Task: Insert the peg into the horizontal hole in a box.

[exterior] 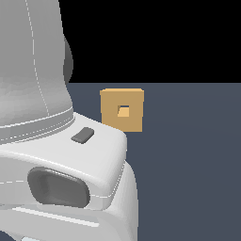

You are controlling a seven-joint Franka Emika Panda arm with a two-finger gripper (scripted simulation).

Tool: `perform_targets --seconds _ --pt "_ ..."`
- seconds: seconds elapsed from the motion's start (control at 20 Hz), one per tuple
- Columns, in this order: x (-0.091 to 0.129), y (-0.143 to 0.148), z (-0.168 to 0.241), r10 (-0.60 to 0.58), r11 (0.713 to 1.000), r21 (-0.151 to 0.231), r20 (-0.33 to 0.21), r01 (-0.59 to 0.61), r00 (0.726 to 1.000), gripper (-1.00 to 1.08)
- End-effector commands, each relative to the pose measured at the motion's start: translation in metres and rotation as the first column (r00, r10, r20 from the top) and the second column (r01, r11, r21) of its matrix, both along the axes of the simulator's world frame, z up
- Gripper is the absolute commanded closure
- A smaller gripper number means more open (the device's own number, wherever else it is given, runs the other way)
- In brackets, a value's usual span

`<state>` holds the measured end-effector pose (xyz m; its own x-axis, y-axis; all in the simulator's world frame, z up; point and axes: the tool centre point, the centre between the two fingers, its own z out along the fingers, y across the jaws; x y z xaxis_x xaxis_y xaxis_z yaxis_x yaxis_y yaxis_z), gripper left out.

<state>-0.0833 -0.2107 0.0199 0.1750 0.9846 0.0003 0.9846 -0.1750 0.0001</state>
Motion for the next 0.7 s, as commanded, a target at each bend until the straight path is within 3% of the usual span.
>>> perform_targets --seconds 0.0,0.4,0.65 --pt "0.000 0.000 0.000 0.000 1.000 0.000 0.000 0.000 1.000 1.08" --pt "0.001 0.001 0.000 0.001 1.000 0.000 0.000 -0.001 1.000 1.08" --pt "0.008 0.019 0.006 0.010 1.000 0.000 0.000 -0.010 1.000 1.08"
